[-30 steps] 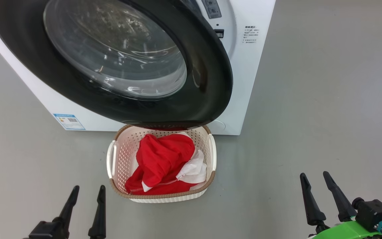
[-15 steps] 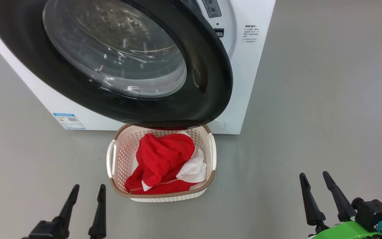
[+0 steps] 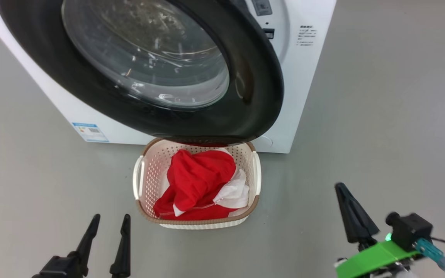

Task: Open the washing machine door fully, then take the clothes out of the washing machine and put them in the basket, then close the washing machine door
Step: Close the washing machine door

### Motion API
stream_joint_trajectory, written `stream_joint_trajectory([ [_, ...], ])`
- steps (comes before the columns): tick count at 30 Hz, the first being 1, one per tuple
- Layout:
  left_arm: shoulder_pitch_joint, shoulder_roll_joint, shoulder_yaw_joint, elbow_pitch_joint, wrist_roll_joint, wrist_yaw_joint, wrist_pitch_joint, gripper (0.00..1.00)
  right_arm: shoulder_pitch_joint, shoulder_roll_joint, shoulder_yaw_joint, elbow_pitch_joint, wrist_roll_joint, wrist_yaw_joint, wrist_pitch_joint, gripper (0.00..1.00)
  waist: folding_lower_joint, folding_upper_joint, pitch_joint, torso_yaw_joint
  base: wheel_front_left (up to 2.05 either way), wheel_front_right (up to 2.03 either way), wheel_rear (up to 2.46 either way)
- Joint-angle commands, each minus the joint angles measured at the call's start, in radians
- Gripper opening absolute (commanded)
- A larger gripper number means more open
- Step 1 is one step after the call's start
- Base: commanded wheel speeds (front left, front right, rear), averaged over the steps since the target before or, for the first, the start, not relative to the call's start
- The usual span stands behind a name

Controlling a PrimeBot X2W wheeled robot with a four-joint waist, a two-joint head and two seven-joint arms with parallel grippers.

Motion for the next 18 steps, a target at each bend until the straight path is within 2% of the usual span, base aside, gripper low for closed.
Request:
stream_joint_trajectory([
  [1, -0.029, 0.006, 0.023, -0.027, -0.010, -0.005, -0.008, 1.00, -0.056, -0.012, 0.047, -0.021, 0.011, 0.007, -0.006, 0.00, 0.0000, 0.0000, 0.014, 0.016, 0.00, 0.00, 0.00],
  [10, -0.071, 0.006, -0.032, -0.036, -0.048, -0.005, -0.008, 1.00, -0.224, -0.052, 0.141, -0.018, 0.031, 0.007, -0.006, 0.00, 0.0000, 0.0000, 0.084, 0.079, 0.00, 0.00, 0.00],
  [18, -0.113, 0.006, -0.077, -0.043, -0.083, -0.005, -0.008, 1.00, -0.364, -0.069, 0.163, -0.014, 0.044, 0.007, -0.006, 0.00, 0.0000, 0.0000, 0.158, 0.130, 0.00, 0.00, 0.00],
])
